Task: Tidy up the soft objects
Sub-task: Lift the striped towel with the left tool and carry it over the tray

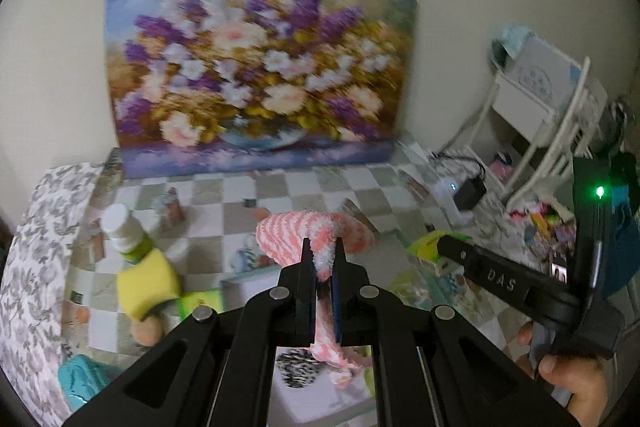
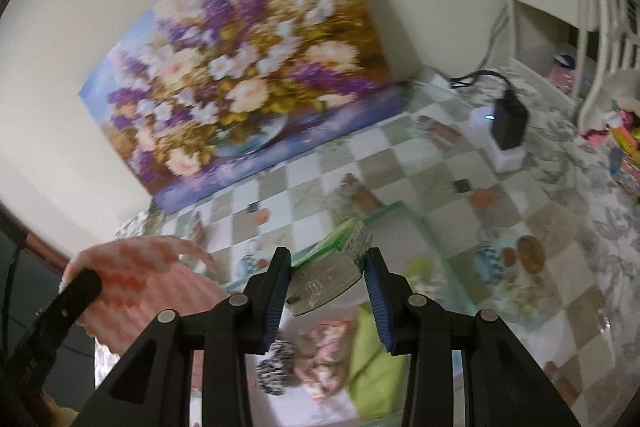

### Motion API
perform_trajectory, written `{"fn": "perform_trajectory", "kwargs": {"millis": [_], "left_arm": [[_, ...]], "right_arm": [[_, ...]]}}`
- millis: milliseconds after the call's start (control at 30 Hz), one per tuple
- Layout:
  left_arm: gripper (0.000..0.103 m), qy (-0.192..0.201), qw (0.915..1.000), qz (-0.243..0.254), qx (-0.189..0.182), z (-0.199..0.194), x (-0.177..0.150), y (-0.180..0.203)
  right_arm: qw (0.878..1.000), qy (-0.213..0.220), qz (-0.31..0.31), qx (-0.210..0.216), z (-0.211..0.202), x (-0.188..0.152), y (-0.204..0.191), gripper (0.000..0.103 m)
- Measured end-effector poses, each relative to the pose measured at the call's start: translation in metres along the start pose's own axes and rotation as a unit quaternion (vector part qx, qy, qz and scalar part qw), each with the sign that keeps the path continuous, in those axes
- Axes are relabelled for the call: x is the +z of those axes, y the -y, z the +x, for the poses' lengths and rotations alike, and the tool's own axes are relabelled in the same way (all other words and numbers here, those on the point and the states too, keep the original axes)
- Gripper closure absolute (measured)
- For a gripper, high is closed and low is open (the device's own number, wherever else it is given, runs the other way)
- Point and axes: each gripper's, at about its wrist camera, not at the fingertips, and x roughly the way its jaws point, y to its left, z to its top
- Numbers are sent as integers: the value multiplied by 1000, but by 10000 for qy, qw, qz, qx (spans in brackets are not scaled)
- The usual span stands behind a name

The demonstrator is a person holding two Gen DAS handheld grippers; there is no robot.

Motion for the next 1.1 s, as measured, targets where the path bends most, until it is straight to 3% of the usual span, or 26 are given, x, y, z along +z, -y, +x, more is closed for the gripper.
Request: {"fn": "perform_trajectory", "kwargs": {"millis": [267,533,733,900,1100], "left_arm": [[97,-371,9981,476,-74,36,-18,37],[97,-1028,9923,679,93,85,-47,47],[97,-1510,9865,571,262,114,-67,37],[97,-1976,9798,256,174,135,-82,24],[97,-2204,9750,131,255,144,-90,17]], "right_arm": [[9993,-10,273,-266,10,1,36,63],[9992,-176,286,-227,36,-8,43,62],[9992,-339,130,-160,55,-17,37,62],[9990,-429,5,-115,68,-23,30,62],[9986,-505,-105,-104,79,-29,24,62]]}}
